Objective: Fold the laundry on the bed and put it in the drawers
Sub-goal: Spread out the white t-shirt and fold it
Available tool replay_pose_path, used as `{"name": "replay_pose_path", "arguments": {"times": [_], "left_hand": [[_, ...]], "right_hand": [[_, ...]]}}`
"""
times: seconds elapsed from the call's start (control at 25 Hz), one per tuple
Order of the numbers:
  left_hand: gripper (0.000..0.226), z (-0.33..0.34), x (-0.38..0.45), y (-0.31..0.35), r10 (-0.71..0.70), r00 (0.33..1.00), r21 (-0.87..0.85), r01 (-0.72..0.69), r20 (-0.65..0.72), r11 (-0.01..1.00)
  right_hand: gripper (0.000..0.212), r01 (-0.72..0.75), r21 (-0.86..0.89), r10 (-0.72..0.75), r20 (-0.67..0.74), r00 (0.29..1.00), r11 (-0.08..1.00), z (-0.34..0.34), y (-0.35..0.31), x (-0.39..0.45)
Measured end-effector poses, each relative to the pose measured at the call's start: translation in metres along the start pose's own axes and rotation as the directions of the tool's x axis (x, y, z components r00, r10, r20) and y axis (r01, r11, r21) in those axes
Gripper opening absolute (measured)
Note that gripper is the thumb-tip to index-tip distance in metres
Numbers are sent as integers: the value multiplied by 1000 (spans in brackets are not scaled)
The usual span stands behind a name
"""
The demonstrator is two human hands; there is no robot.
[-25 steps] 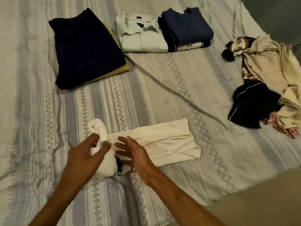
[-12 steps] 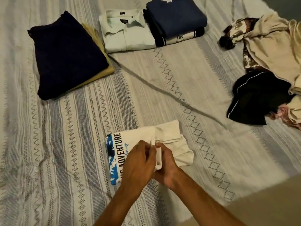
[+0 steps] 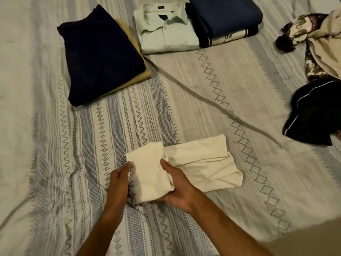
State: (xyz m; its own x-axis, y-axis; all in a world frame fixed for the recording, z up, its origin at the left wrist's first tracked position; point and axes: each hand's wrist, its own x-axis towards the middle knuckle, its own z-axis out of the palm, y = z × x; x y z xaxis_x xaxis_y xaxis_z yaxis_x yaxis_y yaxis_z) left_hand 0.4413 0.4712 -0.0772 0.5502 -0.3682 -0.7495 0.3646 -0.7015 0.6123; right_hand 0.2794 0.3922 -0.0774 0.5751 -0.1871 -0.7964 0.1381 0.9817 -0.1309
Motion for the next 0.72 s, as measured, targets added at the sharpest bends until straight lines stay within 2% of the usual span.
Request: {"name": "replay_pose_path", "arguments": {"times": [0.12, 0.2, 0.24, 0.32, 0.36, 0.4, 0.44, 0.56, 0.64, 0.72], "left_hand": [[41, -10, 6, -5, -13, 996, -80, 20, 90, 997], [54, -9, 10, -8, 28, 992, -28, -25, 119, 999], [60, -8, 10, -9, 55, 991, -6, -54, 123, 999], [62, -5, 11, -11, 74, 991, 24, -77, 110, 997], [59, -4, 11, -12, 66, 993, 20, -68, 93, 997], [55, -3, 11, -12, 65, 995, 4, -66, 81, 998], [51, -3, 9, -12, 65, 995, -11, -65, 71, 998], [45, -4, 4, -7, 61, 996, -7, -61, 66, 998], [44, -4, 2, -6, 71, 995, 21, -72, 70, 997], [45, -4, -1, -4, 95, 993, 45, -98, 72, 994]], "right_hand": [[50, 7, 11, -7, -13, 1000, 1000, 0, 15, 7], [44, 57, -43, -63, -133, 989, 997, 0, 14, 10], [42, 106, -144, -136, -214, 967, 984, 0, 13, 11], [33, 216, -425, -377, -340, 862, 879, -4, 9, 13], [26, 265, -526, -491, -354, 796, 808, -6, 8, 12], [20, 310, -572, -560, -331, 760, 759, -9, 7, 11], [18, 348, -573, -580, -289, 762, 742, -10, 6, 9], [18, 377, -517, -530, -185, 828, 769, -11, 7, 9], [13, 340, -573, -544, -229, 807, 746, -15, 5, 11], [12, 289, -664, -589, -282, 757, 690, -16, 4, 11]]}}
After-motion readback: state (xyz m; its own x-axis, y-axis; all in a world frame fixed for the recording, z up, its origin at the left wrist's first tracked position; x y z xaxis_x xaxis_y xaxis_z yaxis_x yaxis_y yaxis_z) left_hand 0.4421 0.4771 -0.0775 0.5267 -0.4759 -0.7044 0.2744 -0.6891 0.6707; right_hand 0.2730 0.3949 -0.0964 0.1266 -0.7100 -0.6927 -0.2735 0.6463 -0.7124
